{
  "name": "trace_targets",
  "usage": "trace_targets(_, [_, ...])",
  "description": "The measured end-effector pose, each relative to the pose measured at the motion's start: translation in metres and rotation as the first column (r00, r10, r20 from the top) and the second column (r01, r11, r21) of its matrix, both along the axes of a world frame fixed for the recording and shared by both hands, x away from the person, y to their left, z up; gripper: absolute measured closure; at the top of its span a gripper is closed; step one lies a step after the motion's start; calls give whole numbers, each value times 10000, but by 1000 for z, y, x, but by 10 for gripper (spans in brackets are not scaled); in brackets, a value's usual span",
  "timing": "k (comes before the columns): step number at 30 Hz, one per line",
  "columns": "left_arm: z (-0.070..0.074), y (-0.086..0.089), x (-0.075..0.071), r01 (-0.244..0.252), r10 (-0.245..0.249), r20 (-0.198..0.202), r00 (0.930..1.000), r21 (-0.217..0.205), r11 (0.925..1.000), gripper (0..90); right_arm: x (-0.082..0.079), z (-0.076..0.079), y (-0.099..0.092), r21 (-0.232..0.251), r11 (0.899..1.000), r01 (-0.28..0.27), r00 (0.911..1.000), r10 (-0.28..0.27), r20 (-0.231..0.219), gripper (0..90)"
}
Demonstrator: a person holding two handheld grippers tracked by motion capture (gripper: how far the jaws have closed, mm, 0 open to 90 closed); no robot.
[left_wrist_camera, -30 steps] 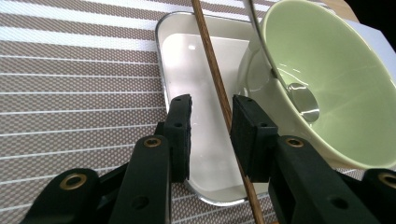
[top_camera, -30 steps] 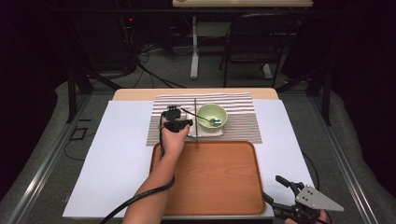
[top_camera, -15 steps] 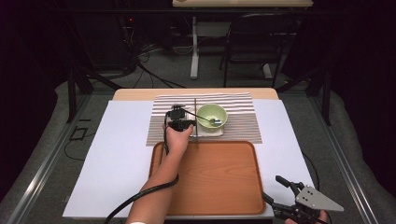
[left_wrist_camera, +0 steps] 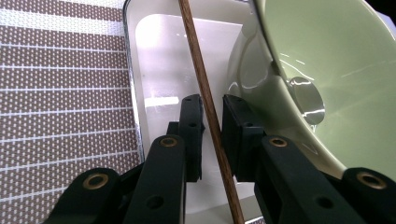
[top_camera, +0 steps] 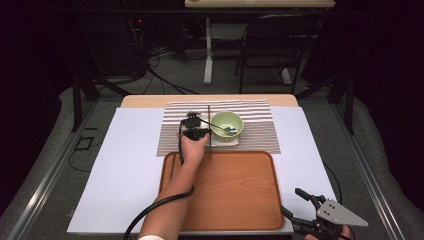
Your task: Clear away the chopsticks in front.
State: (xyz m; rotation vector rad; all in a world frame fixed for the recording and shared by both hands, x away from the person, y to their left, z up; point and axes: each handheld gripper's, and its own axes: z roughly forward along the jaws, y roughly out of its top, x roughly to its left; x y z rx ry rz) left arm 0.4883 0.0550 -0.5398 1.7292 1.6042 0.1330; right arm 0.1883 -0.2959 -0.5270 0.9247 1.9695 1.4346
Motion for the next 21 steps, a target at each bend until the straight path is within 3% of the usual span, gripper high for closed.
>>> trace_targets(3, [-2, 0, 1, -61, 60, -231, 9997, -47, 10000, 799, 0, 0, 0, -11, 10000, -4, 10000, 4, 22, 268])
trace_targets(10, [-2, 5, 3, -462, 400, -913, 9950, -664, 9967, 842, 0, 0, 0, -4, 10000, -11, 10000, 11, -23, 268])
trace_targets(14, [-3, 8, 4, -664, 548, -1123, 9922, -1018, 9926, 851, 0, 0, 0, -3, 10000, -17, 10000, 17, -25, 268])
trace_targets(21, [-1, 11, 2, -991, 855, -1216, 9889, -1103, 9890, 853, 0, 0, 0, -21, 10000, -35, 10000, 34, -45, 267])
